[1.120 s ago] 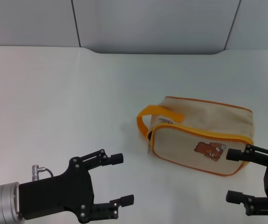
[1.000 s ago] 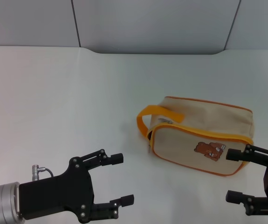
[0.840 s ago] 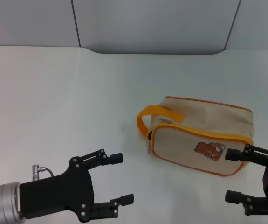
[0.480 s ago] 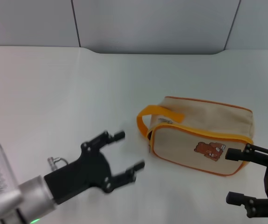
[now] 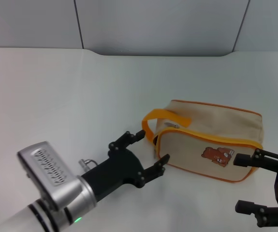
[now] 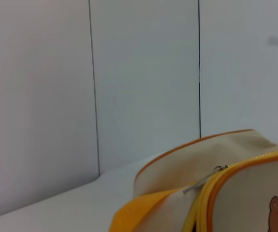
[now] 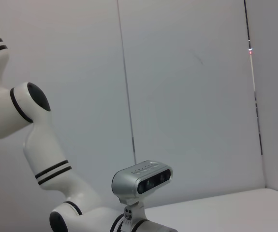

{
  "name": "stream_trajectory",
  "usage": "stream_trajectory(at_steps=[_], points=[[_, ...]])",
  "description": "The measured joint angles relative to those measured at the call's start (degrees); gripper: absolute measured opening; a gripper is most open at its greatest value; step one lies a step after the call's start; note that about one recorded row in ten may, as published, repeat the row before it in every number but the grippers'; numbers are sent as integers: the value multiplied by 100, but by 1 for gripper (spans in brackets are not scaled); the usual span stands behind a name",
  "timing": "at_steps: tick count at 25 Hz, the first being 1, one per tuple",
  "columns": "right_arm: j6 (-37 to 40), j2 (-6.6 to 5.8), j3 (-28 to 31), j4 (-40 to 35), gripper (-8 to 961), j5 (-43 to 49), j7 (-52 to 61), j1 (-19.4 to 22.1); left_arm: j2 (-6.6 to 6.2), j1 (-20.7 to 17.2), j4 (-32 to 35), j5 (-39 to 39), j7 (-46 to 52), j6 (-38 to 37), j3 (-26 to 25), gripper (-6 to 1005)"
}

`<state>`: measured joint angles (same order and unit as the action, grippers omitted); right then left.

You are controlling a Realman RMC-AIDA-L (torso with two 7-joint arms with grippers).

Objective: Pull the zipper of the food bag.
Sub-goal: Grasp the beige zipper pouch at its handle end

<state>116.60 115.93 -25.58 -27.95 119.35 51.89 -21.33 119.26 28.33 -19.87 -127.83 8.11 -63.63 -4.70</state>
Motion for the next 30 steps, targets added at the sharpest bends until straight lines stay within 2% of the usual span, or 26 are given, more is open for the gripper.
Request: stream_trajectory(at_steps=[3, 6, 12, 18, 21, 26, 30], points=[[-43, 2, 0, 0, 849, 0, -6, 2, 1, 155, -215, -8, -53, 465, -136, 787], [-45, 5, 0, 0, 849, 0, -7, 3, 1, 214, -279, -8, -17, 627, -229, 784], [-50, 9, 0, 0, 850, 0, -19, 6, 1, 257, -406, -18, -1, 795, -441, 778], [-73, 9, 9, 0, 851, 1, -21, 6, 1, 335, -417, -66, 12, 858, -428, 772], [-76, 9, 9, 0, 850, 1, -21, 6, 1, 389, -411, -138, 55, 959, -424, 583], [-140, 17, 10, 0, 849, 1, -21, 15, 1, 406, -429, -170, 40, 1015, -441, 381], [-189, 35, 9, 0, 849, 1, -21, 29, 1, 390, -393, -178, 21, 980, -424, 344]])
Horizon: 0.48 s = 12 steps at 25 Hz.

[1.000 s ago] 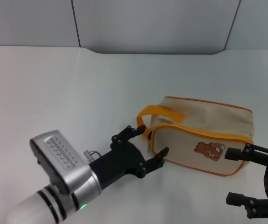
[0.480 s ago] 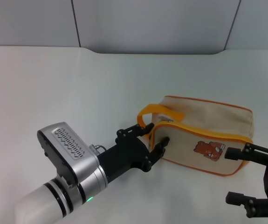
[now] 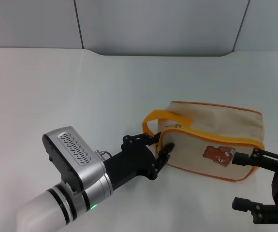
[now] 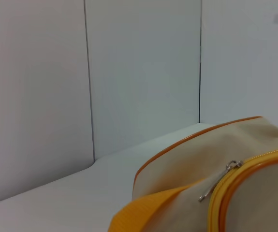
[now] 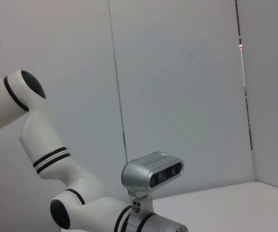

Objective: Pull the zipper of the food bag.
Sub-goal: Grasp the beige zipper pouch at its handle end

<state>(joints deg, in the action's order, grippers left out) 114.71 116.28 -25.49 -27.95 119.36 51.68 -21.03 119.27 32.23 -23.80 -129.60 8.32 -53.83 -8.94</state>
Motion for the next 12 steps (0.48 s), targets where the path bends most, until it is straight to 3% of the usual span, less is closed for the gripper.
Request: stream_trajectory(at_steps=[7, 12], points=[[-19, 0, 6, 0, 849, 0, 0, 5, 0, -73, 13, -10, -10, -235, 21, 283], [-72, 1, 15, 0, 849, -10, 0, 19, 0, -69, 10, -10, -13, -243, 27, 176]])
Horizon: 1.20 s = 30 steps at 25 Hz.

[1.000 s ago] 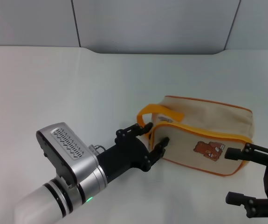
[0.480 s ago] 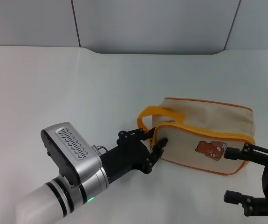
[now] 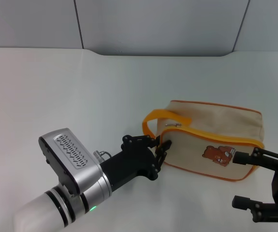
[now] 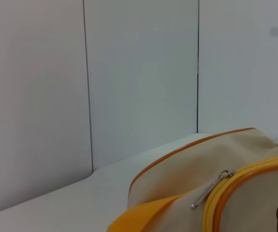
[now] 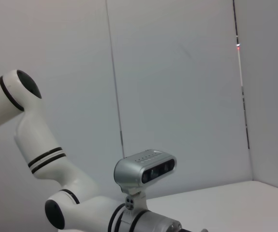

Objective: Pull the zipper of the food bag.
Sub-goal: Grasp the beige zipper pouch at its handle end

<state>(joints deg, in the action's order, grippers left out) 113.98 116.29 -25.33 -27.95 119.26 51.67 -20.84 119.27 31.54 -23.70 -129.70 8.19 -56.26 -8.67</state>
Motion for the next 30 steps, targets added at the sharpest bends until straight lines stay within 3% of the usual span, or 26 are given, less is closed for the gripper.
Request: stream_trajectory(at_steps=[13, 20, 24, 30], points=[[43, 62, 406, 47, 848, -70, -171, 45, 0, -139, -40, 4, -559, -545, 21, 89], [-119, 282, 979, 134, 848, -1049, -694, 351, -5, -242, 237, -210, -1762, -1362, 54, 73], [-549, 312, 1389, 830, 848, -1692, -1526, 430, -25, -198, 632, -222, -2020, -1973, -58, 70], [-1056, 330, 1505, 2435, 848, -1886, -4059, 314, -33, -20, 1140, -224, -2023, -2749, -150, 69]])
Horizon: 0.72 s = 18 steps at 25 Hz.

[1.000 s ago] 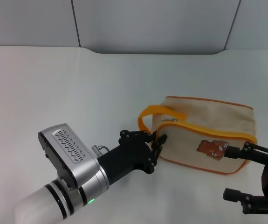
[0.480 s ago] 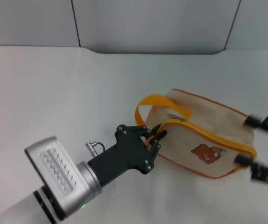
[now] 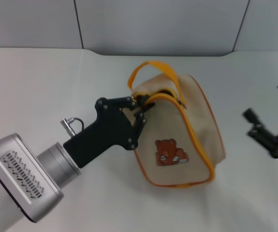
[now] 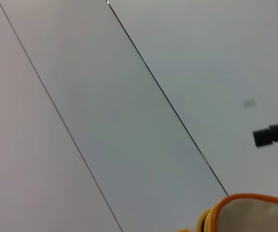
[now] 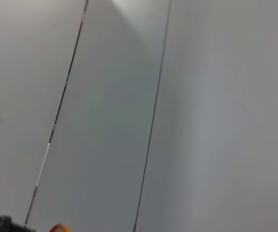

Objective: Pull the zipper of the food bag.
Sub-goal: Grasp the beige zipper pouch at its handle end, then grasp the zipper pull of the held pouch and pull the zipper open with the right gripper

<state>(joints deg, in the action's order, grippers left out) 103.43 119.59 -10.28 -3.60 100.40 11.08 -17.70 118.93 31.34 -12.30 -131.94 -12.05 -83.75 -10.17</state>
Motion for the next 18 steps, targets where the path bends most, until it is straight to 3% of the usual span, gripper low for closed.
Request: stream_trajectory(at_steps=[8, 18], points=[[-642, 28, -37, 1414, 849, 21, -2942, -353, 23, 94, 107, -1, -4, -81, -12, 67], [-965, 29, -92, 1531, 849, 50, -3566, -595, 24, 97, 96, 42, -8, -43, -11, 65]])
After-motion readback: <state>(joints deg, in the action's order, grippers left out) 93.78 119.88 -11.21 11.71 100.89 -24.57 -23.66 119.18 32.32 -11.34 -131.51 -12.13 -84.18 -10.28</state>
